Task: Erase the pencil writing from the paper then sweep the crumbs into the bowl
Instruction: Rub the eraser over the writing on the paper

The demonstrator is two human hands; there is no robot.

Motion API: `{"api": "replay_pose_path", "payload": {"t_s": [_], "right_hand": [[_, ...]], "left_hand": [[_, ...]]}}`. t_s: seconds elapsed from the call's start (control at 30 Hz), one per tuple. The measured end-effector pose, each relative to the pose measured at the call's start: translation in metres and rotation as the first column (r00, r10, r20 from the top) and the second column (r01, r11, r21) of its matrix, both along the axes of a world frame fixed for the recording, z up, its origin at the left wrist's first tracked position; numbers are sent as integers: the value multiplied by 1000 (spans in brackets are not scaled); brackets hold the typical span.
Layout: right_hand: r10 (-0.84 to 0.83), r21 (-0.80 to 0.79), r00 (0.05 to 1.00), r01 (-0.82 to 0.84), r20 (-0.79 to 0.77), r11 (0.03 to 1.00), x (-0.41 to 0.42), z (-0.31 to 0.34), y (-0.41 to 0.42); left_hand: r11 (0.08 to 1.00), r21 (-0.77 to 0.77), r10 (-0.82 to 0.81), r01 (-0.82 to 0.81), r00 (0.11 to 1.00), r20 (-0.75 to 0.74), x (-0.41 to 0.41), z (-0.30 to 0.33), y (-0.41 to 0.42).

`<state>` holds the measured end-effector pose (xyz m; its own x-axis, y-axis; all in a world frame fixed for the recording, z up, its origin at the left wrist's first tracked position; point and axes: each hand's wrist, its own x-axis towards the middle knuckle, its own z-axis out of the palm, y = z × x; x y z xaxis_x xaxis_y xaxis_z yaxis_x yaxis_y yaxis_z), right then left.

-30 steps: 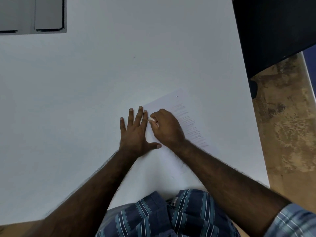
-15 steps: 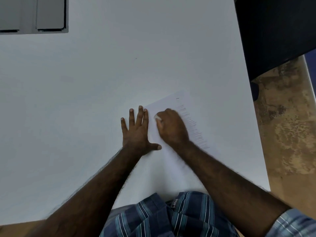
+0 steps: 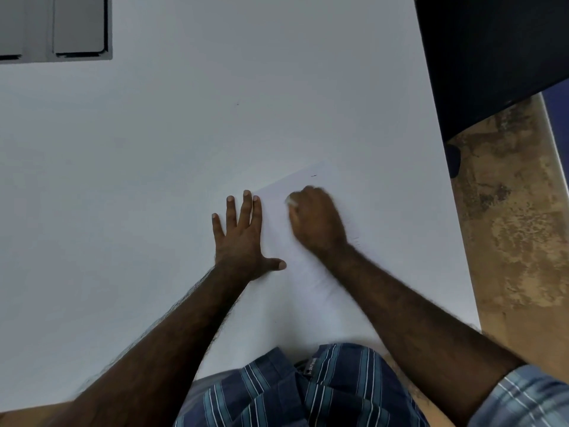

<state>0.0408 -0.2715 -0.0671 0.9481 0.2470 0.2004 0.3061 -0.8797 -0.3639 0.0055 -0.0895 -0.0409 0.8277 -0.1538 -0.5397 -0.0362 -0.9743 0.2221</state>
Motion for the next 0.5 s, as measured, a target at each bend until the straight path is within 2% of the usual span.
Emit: {"api": "replay_pose_path", "payload": {"t_s": [0.13,0.2,0.33,0.4,0.5], "right_hand": [[-351,86,936,351,-11,932,33,1,-40],[-335,129,942,334,-13,934,29,3,-27],[-88,87,993,94,-74,992,6,2,8],[-106,67,993,109,-51,992,12,1,0],[-276,91,961,274,14,958,34,2,-27]], "left_hand": [[1000,-2,-1,1,1000,-14,1,-1,0],[1000,2,-1,1,1000,-18,1,0,1],[1000,9,-6,6,1000,-18,1,1,0],[1000,10,-4,4,1000,-19,1,1,0],[1000,3,-2,2,1000,-16,1,0,0]]}}
